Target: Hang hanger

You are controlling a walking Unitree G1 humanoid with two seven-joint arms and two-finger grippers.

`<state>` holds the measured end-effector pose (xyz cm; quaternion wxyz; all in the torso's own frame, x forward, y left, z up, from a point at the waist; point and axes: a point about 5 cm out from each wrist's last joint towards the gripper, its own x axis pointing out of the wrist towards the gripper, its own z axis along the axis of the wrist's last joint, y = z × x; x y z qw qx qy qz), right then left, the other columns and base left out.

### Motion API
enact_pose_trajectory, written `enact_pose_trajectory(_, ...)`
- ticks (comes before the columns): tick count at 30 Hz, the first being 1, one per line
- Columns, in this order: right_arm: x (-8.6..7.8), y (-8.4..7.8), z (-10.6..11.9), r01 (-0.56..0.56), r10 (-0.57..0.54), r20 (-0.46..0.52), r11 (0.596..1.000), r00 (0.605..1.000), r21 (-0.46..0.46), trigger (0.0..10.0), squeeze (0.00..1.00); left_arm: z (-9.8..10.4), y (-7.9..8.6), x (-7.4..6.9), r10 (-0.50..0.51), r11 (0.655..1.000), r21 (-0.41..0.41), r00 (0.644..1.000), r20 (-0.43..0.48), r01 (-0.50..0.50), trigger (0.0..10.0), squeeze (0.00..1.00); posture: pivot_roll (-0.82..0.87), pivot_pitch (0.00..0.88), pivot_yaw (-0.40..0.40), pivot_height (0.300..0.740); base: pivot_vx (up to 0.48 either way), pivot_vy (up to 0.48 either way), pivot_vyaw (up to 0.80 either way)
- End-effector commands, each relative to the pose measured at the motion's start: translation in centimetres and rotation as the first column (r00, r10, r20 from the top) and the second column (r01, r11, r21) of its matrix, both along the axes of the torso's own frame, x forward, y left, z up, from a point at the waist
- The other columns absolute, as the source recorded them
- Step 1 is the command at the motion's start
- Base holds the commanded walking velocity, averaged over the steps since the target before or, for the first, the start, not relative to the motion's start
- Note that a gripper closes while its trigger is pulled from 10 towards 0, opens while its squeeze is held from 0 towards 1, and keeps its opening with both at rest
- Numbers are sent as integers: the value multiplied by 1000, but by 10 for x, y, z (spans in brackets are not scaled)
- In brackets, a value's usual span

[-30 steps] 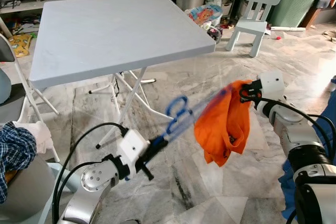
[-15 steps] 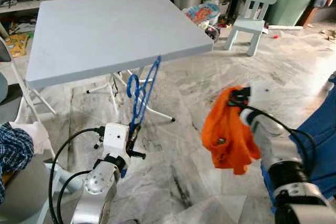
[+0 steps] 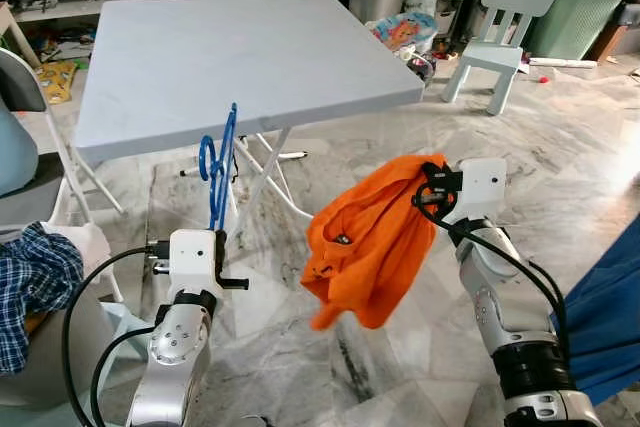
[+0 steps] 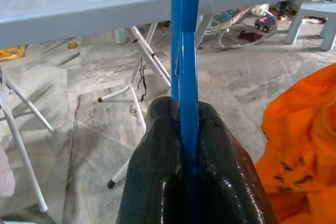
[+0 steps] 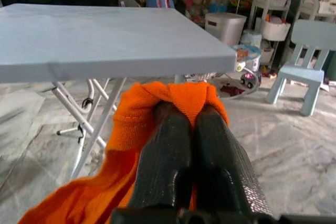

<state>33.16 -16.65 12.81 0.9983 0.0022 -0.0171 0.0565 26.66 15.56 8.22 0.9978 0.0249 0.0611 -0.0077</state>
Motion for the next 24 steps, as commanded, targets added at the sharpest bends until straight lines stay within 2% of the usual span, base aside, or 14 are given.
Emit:
enact_pose_trajectory(1, -4, -8, 4, 24, -24, 34, 1000, 999, -12, 0, 0, 4, 0, 2, -12, 1000, -9, 1000, 11, 12, 10000, 0, 102, 0, 25, 740, 0, 0, 0)
enact_pose_trajectory(7, -12, -14, -8, 61, -61, 1, 998, 998, -7, 0, 0, 5, 6, 4, -17, 999, -30, 1000, 13, 17, 10000, 0, 99, 0, 25, 740, 94, 0, 0)
enact_pose_trajectory(13, -11, -1, -4, 3, -3, 15, 1000, 1000, -1, 0, 0, 6, 6, 6, 0, 999, -53, 1000, 16, 1, 10000, 0, 91, 0, 2, 740, 289, 0, 622)
enact_pose_trajectory(24, -10, 5, -4, -38, 38, 9, 999, 999, 6, 0, 0, 3, 6, 3, -2, 998, -62, 1000, 4, 2, 10000, 0, 99, 0, -13, 740, 335, 0, 610)
